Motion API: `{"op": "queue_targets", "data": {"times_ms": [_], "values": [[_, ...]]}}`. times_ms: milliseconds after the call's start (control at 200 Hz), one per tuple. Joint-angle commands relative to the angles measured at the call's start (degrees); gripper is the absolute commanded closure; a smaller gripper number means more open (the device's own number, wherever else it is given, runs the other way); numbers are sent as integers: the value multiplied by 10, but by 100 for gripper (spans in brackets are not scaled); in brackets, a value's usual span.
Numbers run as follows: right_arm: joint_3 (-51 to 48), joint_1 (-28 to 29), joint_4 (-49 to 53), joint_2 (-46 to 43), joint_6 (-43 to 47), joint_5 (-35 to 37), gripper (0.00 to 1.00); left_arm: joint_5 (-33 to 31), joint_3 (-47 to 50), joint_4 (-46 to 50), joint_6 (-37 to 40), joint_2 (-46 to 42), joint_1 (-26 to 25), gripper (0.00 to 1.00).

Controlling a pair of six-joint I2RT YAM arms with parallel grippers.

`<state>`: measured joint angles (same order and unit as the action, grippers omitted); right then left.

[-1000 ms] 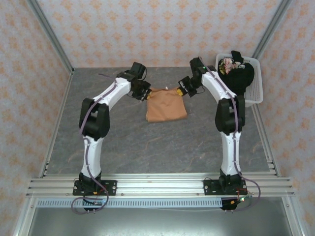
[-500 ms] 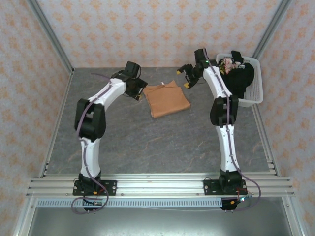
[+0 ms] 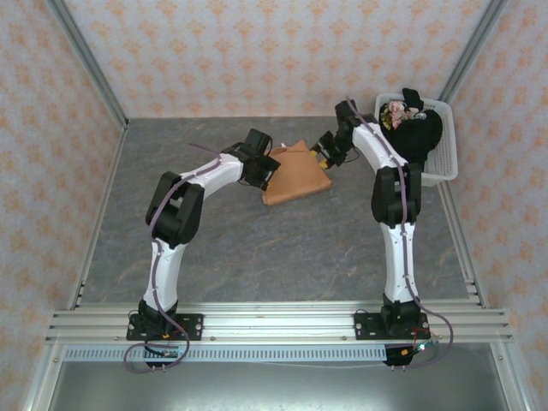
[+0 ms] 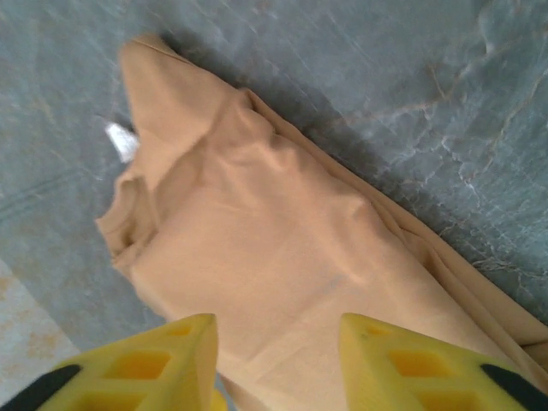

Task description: Fold and stack the t-shirts

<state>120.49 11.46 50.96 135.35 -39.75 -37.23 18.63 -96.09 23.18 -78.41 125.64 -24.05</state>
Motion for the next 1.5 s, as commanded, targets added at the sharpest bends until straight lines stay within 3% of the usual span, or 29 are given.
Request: {"op": "queue_targets", "data": {"times_ms": [0,110,425,635,781,891,991,1046,1196,1496], "values": [[-47,24,9,9,6,17,64,-19,-35,67,17,2,-8,52],[-120,47,-2,-19,-6,24,66,-33,17,97,15,-6,-3,58],[-355,149,-139,-160,-129,5,66,-76,249,106,52,-153,54,59],[-338,179,-142,-214,-169,-5,66,-127,195,199,143,-226,81,53],[-316,162,-101,-287,-131,56,59,-149,166,241,150,-296,70,45],[-377,131,-143,-362,-117,64,46,-96,223,190,89,-364,37,43],[-463,96,-231,-436,-128,21,37,-74,322,72,-38,-425,-30,40],[-489,86,-252,-462,-123,2,35,-100,377,6,-113,-449,-75,33],[-535,82,-267,-508,-111,-33,34,-191,469,-159,-248,-441,-165,29],[-612,82,-303,-575,-133,-62,34,-255,530,-292,-336,-355,-189,38]]}}
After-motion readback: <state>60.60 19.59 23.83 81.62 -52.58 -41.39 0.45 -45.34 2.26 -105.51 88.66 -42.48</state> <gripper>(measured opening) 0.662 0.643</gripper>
